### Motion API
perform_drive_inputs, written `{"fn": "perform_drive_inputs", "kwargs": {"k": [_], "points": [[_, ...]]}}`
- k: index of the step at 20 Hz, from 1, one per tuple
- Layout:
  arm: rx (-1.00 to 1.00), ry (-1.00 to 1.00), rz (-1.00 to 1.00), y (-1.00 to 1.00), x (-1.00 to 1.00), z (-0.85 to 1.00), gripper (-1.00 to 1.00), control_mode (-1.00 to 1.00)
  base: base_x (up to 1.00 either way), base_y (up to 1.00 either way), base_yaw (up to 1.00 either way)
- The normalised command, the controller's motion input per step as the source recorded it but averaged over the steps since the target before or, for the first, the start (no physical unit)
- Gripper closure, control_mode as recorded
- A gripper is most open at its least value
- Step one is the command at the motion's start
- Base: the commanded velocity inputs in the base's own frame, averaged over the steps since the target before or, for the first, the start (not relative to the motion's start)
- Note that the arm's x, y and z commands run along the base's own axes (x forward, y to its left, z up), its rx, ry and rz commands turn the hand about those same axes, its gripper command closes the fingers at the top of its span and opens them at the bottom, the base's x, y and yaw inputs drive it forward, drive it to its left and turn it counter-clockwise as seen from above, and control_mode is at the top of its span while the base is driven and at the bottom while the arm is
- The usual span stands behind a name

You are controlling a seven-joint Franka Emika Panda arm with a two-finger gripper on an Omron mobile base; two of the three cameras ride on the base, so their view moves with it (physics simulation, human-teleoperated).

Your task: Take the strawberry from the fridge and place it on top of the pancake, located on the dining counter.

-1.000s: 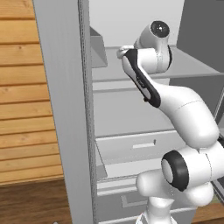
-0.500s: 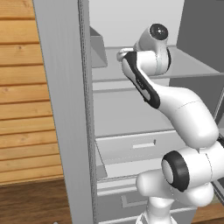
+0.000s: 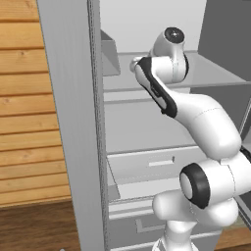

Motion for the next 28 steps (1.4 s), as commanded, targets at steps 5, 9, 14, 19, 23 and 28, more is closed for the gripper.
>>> {"fn": "perform_drive_inputs", "kwargs": {"k": [5, 9, 14, 19, 23, 28], "points": [[0.00, 0.04, 0.00, 0.00, 0.09, -0.13, -1.00, -1.00, 0.00, 0.00, 0.00], [0.00, 0.00, 0.00, 0.00, 0.03, -0.09, -1.00, -1.00, 0.00, 0.00, 0.00], [0.00, 0.00, 0.00, 0.00, 0.00, -0.21, -1.00, -1.00, 0.00, 0.00, 0.00], [0.00, 0.00, 0.00, 0.00, 0.00, -0.17, 1.00, -1.00, 0.00, 0.00, 0.00], [0.00, 0.00, 0.00, 0.00, 0.00, -0.13, 1.00, -1.00, 0.00, 0.00, 0.00], [0.00, -0.04, 0.00, 0.00, -0.09, -0.04, 1.00, -1.00, 0.00, 0.00, 0.00]]}}
